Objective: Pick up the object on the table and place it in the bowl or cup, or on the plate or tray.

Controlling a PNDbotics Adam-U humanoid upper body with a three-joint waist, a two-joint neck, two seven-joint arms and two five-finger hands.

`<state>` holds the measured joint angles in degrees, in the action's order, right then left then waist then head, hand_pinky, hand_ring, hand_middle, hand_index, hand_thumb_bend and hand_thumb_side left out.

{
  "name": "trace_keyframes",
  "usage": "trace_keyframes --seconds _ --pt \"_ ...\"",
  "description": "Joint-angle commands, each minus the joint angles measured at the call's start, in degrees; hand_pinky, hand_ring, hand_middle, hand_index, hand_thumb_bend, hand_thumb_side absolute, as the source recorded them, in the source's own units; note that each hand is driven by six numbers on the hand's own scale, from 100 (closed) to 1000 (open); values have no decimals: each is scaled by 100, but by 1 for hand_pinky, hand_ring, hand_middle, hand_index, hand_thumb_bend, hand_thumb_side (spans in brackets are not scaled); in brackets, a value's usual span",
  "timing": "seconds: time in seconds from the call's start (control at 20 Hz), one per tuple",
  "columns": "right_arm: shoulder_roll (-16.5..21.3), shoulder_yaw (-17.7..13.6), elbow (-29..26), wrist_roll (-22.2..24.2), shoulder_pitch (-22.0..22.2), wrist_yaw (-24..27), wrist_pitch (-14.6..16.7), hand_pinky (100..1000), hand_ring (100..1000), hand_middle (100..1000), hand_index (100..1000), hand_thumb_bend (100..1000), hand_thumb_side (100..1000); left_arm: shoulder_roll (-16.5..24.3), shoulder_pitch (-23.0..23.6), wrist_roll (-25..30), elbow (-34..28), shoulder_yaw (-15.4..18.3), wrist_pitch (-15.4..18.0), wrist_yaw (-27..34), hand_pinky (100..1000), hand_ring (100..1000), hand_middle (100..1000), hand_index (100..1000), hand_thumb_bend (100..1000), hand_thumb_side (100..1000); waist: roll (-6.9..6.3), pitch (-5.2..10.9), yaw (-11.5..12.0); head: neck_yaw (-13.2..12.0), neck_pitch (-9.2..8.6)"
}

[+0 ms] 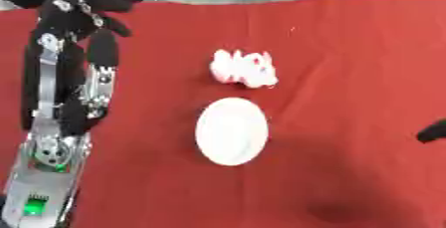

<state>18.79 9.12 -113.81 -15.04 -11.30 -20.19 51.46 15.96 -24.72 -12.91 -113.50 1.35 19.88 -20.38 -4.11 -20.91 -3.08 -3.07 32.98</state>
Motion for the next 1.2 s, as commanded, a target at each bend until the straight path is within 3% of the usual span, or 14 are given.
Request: trace_keyframes --seconds 0.05,0.8,1.0,1.05,1.1,1.2 --pt "83 -27 -79 -45 -9 10 50 463 610 763 931 100 801 78 -43 -24 -109 21 -26 -29 465 677 764 891 100 822 21 99 6 -57 -5" --pt "90 -28 -79 -55 -15 -8 50 462 606 763 932 100 800 74 -46 -35 -109 19 -54 -44 448 677 765 890 100 820 6 89 -13 -6 95" --pt "100 -24 -79 -25 -24 -11 50 463 605 763 932 100 800 87 -97 92 -20 -54 -133 -64 434 674 764 883 100 757 -51 70 -99 16 135" --pt "114 -18 -79 -12 -24 -2 50 463 604 763 931 100 800 108 -146 155 52 -77 -184 -89 414 664 759 865 100 704 -81 83 -130 12 156" --pt "135 -11 -79 -1 -25 14 50 463 605 763 931 100 800 147 -226 218 154 -94 -270 -137 424 670 763 874 100 726 -108 98 -153 -5 177" --pt "182 -7 -79 13 -27 60 50 463 603 763 930 100 801 294 -414 333 346 -146 -413 -264 385 622 744 844 100 647 -167 145 -185 -91 214"
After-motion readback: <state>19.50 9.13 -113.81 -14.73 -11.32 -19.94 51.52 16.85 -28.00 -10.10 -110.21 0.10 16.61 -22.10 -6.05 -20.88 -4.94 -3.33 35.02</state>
